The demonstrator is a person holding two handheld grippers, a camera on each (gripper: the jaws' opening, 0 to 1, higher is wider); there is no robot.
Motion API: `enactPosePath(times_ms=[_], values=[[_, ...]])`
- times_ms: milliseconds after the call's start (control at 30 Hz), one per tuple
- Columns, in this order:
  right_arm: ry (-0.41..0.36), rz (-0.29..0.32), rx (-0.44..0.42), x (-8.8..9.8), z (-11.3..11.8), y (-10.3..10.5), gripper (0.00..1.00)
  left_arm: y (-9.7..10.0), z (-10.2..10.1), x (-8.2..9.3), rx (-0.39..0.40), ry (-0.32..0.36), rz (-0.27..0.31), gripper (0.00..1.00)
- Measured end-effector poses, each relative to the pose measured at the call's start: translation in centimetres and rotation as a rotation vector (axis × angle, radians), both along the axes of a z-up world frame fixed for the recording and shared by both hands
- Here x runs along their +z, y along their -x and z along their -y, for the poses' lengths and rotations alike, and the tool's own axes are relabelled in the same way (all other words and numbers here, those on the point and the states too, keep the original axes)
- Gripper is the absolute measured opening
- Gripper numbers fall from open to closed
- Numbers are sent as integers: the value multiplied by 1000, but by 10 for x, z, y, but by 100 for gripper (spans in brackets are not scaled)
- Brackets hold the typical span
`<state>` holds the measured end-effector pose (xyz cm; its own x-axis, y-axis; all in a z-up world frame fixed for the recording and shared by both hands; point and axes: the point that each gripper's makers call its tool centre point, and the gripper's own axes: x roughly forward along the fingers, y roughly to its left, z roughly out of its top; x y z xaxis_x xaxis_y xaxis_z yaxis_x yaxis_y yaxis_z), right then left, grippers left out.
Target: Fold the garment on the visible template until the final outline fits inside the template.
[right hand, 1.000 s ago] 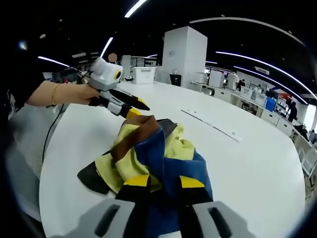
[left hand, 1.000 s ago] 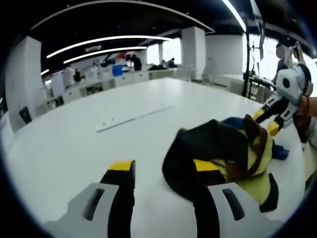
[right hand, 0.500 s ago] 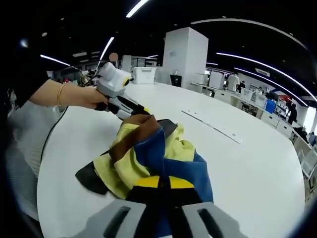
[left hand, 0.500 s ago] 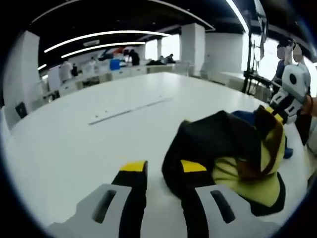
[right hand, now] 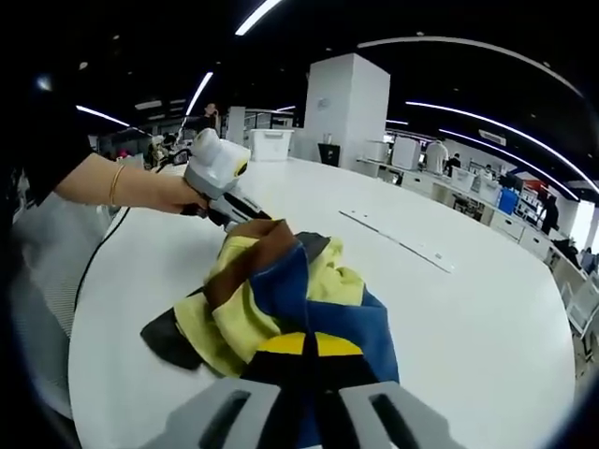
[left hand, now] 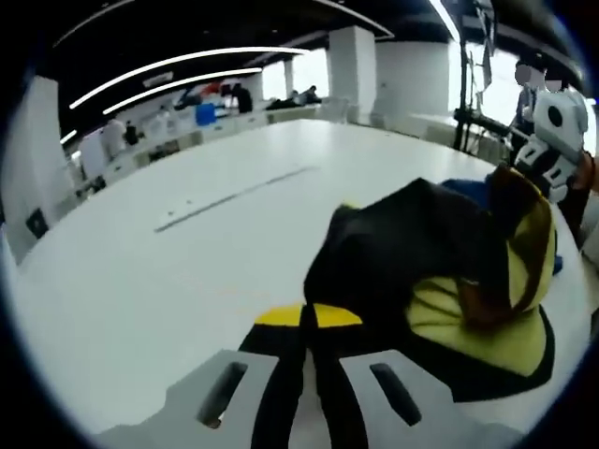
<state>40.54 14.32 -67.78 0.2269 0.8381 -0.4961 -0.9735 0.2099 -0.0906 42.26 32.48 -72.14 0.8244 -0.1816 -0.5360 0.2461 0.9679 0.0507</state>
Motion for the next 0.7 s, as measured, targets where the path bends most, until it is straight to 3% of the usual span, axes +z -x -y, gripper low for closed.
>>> enactPosePath(times_ms=[167,300,367,700], values=[[-6,4,-7,4,2,-1,0,5,0,7,-15,-36,8,0],[-21,8,-29,11,5,-4,0,8,-3,16,-1,-17,23,0],[-39,0,-45,15,6,-7,0,11,-4,20,5,6,32,0],[-150,-30,-140,45,14,-25,0,26,-8,44,10,-7,66,0]])
